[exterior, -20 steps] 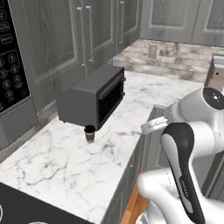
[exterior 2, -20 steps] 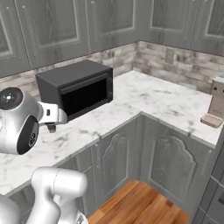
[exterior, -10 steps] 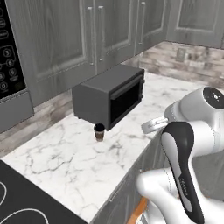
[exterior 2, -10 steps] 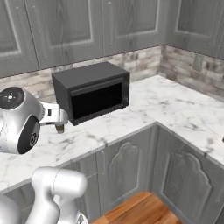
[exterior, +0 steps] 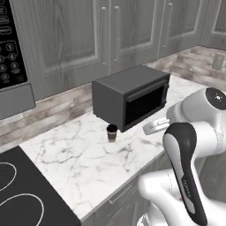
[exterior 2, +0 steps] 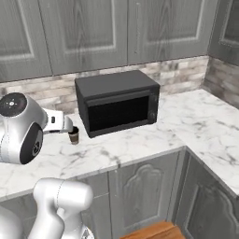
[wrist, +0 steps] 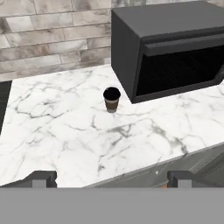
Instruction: Move the drinks to the dining counter.
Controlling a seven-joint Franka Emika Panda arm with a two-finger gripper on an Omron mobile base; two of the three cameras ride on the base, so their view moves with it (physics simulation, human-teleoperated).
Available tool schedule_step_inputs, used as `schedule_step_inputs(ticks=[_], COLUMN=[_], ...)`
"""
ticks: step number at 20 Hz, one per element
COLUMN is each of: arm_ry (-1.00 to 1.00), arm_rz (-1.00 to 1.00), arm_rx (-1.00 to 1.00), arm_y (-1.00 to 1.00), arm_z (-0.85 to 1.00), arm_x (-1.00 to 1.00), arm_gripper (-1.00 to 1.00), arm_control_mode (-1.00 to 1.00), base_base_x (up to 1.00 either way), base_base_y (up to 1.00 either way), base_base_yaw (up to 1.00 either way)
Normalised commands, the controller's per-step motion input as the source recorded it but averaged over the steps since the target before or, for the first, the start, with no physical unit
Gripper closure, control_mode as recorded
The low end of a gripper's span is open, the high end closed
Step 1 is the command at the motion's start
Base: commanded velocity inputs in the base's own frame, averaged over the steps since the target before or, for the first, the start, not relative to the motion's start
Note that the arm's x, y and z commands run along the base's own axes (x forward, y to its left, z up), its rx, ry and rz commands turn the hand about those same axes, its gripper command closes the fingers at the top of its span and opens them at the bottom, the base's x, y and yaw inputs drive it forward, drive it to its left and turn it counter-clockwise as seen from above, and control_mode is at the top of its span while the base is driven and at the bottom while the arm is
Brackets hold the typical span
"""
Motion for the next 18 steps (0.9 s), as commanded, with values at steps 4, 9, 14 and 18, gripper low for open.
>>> schedule_step_inputs(ticks=[4,9,14,18], arm_ry=[0.0,0.0,0.0,0.0], arm_rz=[0.0,0.0,0.0,0.0], arm_rx=[0.0,0.0,0.0,0.0], arm_y=[0.0,0.0,0.0,0.0], arm_z=[0.0,0.0,0.0,0.0], arm_x=[0.0,0.0,0.0,0.0], arm_gripper=[-1.0,-1.0,-1.0,-1.0], arm_control_mode=[1.0,1.0,1.0,1.0], base_base_x=[0.49,0.65,0.78,0.78], base_base_y=[0.28,0.18,0.13,0.18], base_base_yaw=[0.29,0.22,0.21,0.21])
